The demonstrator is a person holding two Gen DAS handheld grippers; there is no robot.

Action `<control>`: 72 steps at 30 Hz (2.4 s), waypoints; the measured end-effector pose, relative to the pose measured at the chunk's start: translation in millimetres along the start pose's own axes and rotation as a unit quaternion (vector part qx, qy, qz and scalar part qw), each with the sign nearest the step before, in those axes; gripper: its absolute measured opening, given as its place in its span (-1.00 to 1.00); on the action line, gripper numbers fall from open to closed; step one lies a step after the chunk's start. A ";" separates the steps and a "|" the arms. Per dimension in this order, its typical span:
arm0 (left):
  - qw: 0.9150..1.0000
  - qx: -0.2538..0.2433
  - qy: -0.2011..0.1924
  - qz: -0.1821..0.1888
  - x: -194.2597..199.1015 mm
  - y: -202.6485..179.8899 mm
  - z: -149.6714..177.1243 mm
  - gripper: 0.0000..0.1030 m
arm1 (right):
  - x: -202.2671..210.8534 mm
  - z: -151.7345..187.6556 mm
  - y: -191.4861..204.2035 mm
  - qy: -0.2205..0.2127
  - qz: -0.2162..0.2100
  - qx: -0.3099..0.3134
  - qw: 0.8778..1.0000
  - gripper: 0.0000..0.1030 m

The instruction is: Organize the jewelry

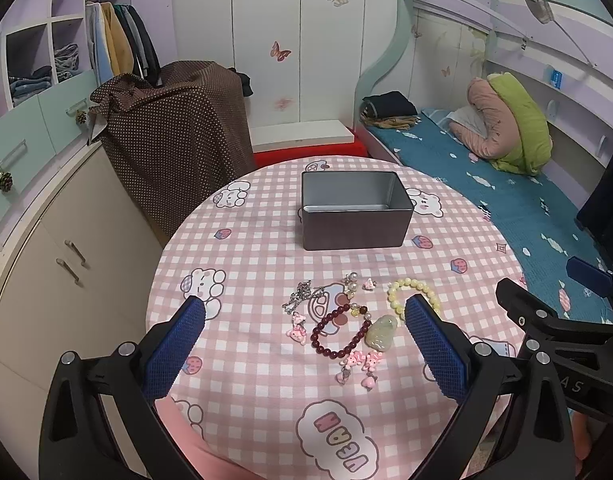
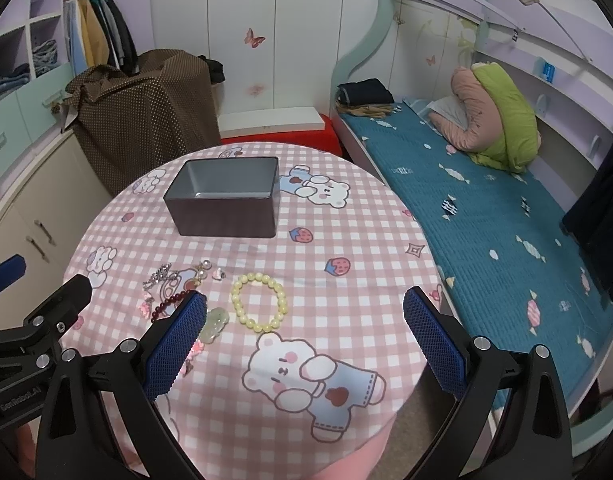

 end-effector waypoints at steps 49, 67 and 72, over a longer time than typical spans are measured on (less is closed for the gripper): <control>1.000 0.002 0.007 0.009 2.6 2.4 5.9 0.87 | -9.1 9.1 5.3 0.009 -0.004 0.006 1.000 0.86; 0.998 0.003 0.064 0.025 -37.0 21.6 19.9 0.87 | -57.3 25.0 6.6 0.064 -0.071 -0.048 0.994 0.86; 0.995 0.009 0.092 0.042 -59.6 29.3 34.2 0.87 | -75.6 31.9 1.3 0.059 -0.052 -0.055 0.995 0.86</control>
Point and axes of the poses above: each gripper's, at about its wrist camera, not at the fingertips, and x roughly against the way its jaws point, y to its left, z to its underside, the point moved 6 cm from there along -x, roughly the way its jaws point, and after that the axes turned 8 degrees about z, right-handed, at the moved point
